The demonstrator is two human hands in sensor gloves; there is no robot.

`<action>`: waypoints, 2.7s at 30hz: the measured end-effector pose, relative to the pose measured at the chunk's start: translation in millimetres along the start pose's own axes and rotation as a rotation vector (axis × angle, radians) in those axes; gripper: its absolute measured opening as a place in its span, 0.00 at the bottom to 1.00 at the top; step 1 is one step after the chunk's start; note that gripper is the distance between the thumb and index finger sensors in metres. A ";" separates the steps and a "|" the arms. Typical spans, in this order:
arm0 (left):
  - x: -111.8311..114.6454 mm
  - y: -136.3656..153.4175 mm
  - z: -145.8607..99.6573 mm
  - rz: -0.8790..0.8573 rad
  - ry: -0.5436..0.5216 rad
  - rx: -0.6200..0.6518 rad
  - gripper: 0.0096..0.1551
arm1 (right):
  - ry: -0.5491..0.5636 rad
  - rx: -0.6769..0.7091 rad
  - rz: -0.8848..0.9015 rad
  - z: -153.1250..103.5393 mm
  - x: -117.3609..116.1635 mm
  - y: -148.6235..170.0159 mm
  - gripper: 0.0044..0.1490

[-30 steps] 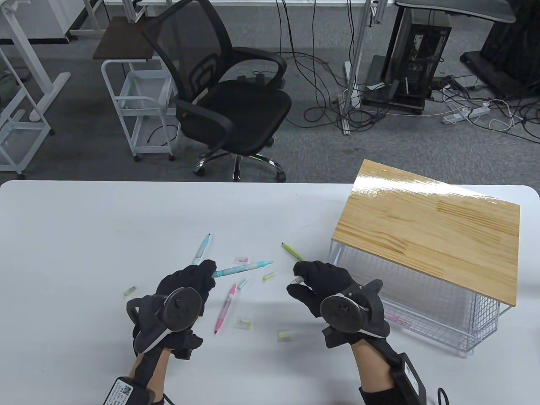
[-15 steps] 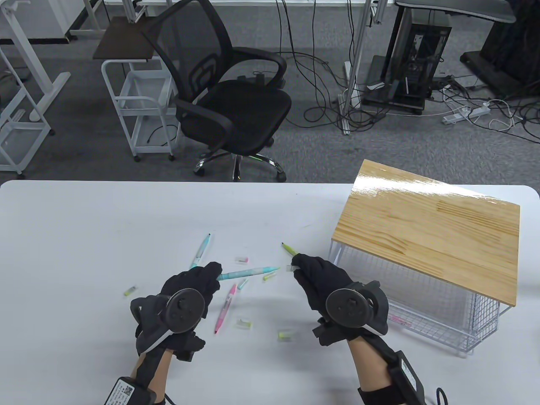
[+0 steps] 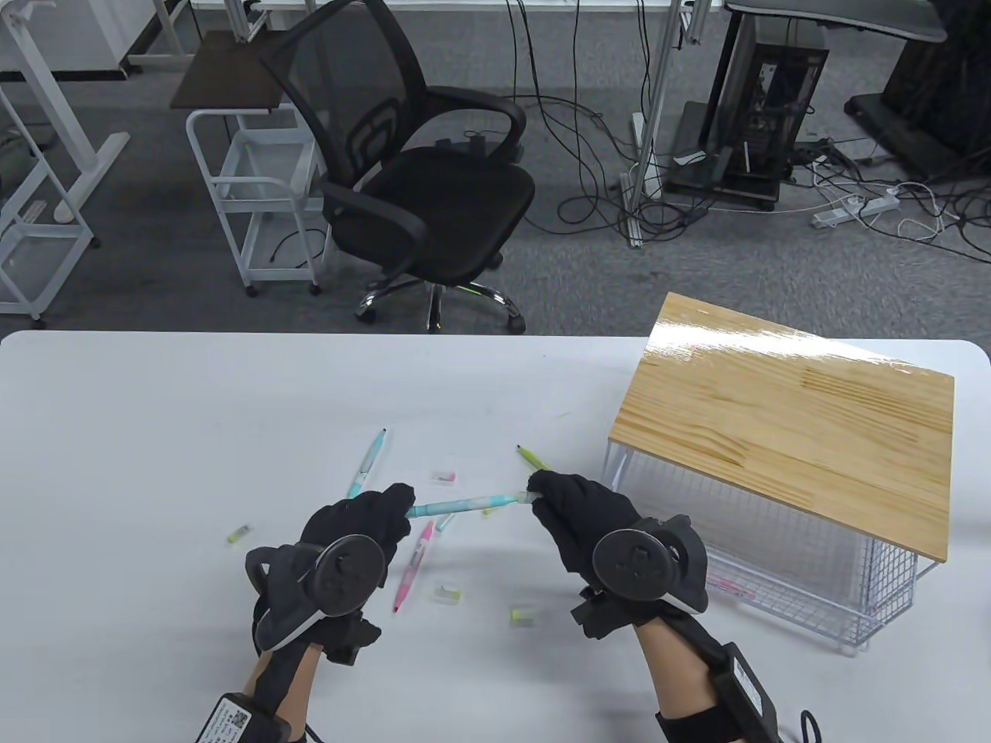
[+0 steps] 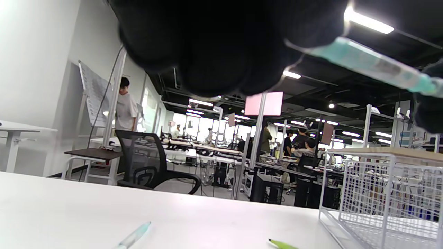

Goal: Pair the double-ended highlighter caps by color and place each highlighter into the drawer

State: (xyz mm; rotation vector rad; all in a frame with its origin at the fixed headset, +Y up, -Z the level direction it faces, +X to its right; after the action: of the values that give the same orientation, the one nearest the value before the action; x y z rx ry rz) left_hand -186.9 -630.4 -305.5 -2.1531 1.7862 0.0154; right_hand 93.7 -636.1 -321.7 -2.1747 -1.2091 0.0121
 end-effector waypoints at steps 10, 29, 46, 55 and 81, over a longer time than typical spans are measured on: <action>-1.0 -3.4 -1.2 0.009 -0.009 0.010 0.26 | -0.058 0.030 0.031 0.2 -5.8 -3.7 0.27; -6.6 -11.7 -4.9 0.017 -0.027 0.070 0.26 | -0.048 0.123 -0.009 -5.3 1.7 -16.3 0.27; -8.1 -19.1 -7.6 0.076 -0.080 0.078 0.27 | -0.046 0.148 -0.056 -7.2 2.4 -20.8 0.26; -10.2 -23.6 -9.0 0.096 -0.091 0.090 0.26 | -0.032 0.151 -0.061 -7.8 4.8 -22.2 0.26; 1.0 -21.2 -3.8 0.114 -0.001 0.063 0.26 | -0.113 0.219 -0.665 -14.9 -9.9 -54.7 0.27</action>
State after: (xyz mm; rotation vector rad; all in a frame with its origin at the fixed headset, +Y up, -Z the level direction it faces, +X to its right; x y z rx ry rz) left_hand -167.2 -629.2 -296.8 -2.0060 1.8808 -0.0119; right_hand 51.0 -631.2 -283.5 -1.5220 -1.8465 -0.0135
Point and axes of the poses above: the tracker on the back of each hand, its own y axis roughly to the little-finger side, its own z axis roughly from the wrist to the fingertips, x = y × z, the point moved 3 cm from there along z, roughly from the wrist to the fingertips, and after that the axes turned 2 degrees about y, right-handed, at the moved point
